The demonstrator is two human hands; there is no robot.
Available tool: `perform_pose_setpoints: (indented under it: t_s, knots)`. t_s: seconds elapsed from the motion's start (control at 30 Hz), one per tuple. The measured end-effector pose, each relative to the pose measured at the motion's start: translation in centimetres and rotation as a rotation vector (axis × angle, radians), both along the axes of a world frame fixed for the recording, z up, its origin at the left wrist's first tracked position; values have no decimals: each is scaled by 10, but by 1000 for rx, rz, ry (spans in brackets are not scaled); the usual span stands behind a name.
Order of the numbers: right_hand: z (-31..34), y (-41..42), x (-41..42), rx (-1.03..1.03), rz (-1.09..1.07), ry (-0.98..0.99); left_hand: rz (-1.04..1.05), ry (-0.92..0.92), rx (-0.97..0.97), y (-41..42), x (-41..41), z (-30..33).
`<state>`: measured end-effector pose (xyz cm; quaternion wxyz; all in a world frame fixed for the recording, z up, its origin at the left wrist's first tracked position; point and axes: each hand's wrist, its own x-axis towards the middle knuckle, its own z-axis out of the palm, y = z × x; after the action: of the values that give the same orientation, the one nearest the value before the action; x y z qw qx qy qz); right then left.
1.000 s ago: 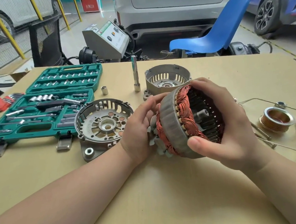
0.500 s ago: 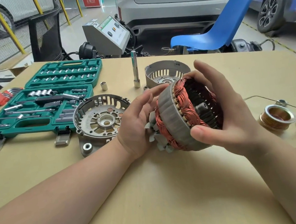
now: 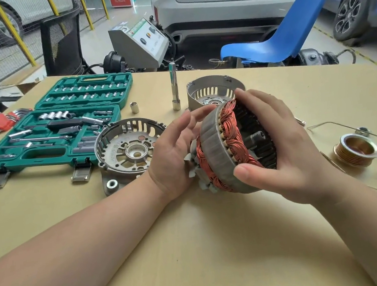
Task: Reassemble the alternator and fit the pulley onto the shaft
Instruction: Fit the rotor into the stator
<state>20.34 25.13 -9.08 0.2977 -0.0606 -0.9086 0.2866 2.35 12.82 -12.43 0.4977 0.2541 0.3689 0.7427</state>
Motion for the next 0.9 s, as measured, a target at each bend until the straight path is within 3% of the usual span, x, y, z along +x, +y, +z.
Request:
perform_pose_setpoints:
  t_s: [0.43,0.5,0.67,0.9]
  knots:
    - [-7,6,5,-43,30,125,-67,7,49,-5,-1,5]
    - [-9,6,6,-61,29,137,-11,73,10,-6,2,4]
    - [-10,2,6,-76,4,148,153,438,-57,-8,8,0]
    - [-7,2,8,-156,61,188,159,406,-141,-7,10,5]
